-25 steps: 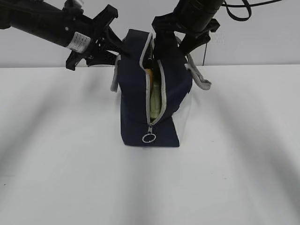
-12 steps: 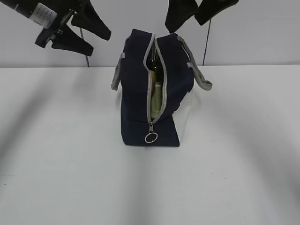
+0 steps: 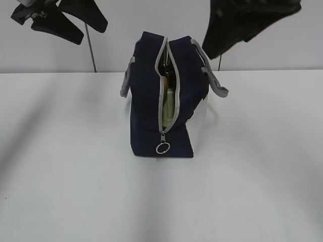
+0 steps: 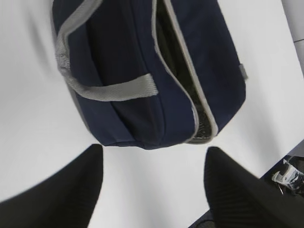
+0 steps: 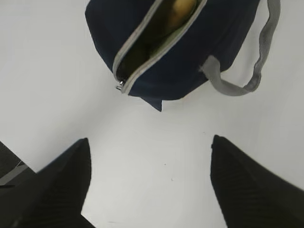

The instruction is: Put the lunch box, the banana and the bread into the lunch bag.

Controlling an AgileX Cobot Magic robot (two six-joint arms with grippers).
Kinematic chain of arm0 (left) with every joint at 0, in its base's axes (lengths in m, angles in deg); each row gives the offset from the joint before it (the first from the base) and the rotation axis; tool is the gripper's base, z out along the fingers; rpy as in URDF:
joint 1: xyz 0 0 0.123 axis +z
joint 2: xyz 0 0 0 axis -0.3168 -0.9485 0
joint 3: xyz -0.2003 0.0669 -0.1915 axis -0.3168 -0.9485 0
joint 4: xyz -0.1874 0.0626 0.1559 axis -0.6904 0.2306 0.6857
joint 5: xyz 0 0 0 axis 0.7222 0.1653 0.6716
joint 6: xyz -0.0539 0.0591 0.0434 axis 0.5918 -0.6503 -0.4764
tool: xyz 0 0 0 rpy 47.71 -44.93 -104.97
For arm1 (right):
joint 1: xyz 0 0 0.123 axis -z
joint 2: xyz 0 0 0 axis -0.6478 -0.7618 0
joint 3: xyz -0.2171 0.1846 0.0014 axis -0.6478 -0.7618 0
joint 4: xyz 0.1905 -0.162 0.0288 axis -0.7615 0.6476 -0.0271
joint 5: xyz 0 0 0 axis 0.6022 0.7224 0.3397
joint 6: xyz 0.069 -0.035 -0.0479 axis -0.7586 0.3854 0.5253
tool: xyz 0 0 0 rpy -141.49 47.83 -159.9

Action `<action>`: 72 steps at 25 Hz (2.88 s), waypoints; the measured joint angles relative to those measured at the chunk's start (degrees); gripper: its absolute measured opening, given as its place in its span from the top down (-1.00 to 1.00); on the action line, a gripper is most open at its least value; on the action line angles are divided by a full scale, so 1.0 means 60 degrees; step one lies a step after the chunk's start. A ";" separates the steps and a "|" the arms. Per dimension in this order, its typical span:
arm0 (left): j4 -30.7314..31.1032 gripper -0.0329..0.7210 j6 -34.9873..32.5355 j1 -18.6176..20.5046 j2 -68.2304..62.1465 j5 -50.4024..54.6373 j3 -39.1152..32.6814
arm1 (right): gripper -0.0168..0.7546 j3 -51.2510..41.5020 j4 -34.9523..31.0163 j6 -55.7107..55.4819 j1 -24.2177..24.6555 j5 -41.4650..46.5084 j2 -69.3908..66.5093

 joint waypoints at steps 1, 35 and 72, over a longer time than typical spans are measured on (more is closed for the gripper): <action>0.0021 -0.29 0.0009 -0.0088 0.0075 0.0008 0.0000 | -0.55 -0.0641 -0.0041 0.0050 0.0000 -0.0526 0.0320; 0.0798 -0.26 0.0132 -0.0633 0.0074 0.0041 -0.0232 | -0.55 -1.0389 0.2963 -0.3049 0.0000 -1.6331 0.0017; 0.1162 -0.11 0.0132 -0.0633 0.0078 0.0041 -0.0232 | -0.55 -0.8720 0.6318 -0.4508 0.0000 -1.8464 -0.4197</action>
